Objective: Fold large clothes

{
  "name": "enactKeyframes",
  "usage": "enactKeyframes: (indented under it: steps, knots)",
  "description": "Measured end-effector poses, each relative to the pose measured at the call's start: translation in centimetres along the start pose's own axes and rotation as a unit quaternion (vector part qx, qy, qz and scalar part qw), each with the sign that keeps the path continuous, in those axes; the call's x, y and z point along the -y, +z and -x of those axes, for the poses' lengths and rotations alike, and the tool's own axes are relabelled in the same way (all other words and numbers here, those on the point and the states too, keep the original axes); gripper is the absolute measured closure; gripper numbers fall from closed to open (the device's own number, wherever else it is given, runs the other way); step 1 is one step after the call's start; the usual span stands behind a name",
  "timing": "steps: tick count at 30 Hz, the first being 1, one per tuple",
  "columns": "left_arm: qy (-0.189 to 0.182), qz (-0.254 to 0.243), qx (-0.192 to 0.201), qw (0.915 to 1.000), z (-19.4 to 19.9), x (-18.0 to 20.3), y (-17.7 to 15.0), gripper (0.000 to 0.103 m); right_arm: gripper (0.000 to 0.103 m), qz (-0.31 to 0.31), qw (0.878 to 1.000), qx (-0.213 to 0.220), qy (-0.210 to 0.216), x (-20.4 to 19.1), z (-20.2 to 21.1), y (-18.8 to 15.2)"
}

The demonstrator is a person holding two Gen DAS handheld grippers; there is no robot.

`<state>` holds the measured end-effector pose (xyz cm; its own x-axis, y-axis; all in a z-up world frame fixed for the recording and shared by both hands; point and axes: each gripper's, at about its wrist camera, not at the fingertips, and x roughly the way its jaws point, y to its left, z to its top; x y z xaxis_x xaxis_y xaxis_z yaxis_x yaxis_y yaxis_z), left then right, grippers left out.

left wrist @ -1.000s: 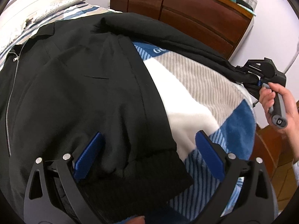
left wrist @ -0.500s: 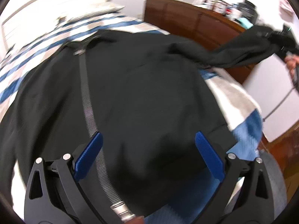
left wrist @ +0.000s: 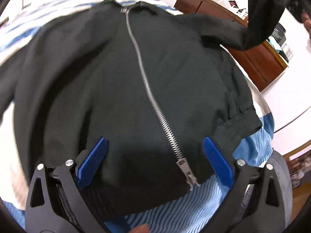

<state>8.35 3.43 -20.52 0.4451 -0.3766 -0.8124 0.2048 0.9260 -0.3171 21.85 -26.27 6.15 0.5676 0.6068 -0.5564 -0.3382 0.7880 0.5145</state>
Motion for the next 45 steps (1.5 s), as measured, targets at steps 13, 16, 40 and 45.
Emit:
enactKeyframes:
  steps: [13, 16, 40, 45]
  knots:
    - [0.016, -0.068, 0.041, 0.9967, 1.2, 2.2, -2.6, 0.006, 0.098, 0.197, 0.96, -0.198, 0.007, -18.6, -22.7, -6.2]
    - [0.01, -0.097, 0.04, 0.9944, 1.9, 3.3, -3.5, 0.006, 0.098, 0.232, 0.944, -0.234, -0.022, -19.7, -27.3, -9.0]
    - [0.038, -0.051, 0.034, 0.9974, 1.5, -0.4, -1.9, 0.006, 0.091, 0.278, 0.887, -0.314, -0.193, -17.9, -46.9, -12.7]
    - [0.039, -0.054, 0.031, 0.9973, 1.4, -0.3, -2.0, 0.006, 0.052, 0.236, 0.903, -0.312, -0.179, -17.0, -44.8, -12.0]
